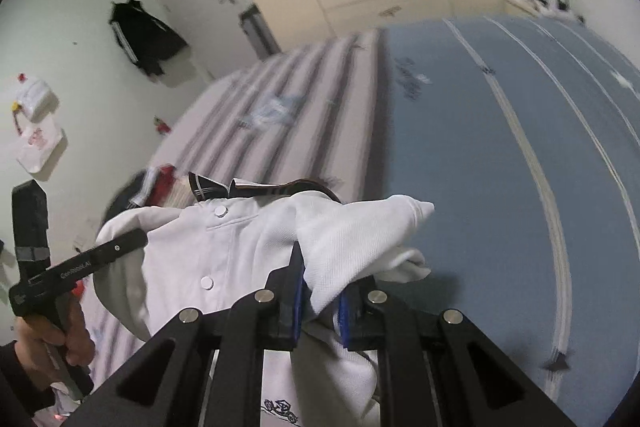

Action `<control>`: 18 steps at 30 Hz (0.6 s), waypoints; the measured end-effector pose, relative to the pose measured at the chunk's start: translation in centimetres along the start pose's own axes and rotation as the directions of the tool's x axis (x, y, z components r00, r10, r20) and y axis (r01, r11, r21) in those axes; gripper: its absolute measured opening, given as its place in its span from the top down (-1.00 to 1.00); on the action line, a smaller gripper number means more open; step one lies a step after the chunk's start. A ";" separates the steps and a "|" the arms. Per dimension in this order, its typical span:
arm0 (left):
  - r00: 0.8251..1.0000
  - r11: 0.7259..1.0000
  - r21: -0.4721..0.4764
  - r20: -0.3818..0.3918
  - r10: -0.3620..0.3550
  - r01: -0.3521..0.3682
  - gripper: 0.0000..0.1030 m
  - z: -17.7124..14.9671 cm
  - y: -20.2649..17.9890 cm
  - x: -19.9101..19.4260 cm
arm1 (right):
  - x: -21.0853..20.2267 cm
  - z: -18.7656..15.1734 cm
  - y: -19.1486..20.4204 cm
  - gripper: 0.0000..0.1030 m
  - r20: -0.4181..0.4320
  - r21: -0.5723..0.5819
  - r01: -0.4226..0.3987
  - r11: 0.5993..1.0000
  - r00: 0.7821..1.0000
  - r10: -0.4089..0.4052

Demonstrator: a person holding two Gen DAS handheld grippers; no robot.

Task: Fold clothes
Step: 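Grasp the polo shirt with both tools and lift it off the bed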

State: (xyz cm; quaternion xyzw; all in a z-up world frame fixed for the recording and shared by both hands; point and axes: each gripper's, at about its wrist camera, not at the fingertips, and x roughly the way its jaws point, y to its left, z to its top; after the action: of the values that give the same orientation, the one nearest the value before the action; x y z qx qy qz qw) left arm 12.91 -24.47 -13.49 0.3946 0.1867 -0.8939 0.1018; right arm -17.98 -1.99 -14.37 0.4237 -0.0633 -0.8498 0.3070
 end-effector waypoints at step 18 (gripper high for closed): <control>0.985 0.990 -0.052 -0.120 0.127 -0.134 0.75 22.5 42.9 5.1 | 25.2 6.7 37.9 0.76 -0.189 0.060 -0.160 0.985 0.967 0.169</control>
State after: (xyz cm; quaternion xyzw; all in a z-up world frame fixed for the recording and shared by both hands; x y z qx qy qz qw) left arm 8.62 -72.95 -14.21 0.4540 0.1930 -0.8549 0.1609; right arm -16.73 -48.02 -13.36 0.5043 -0.0868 -0.7746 0.3716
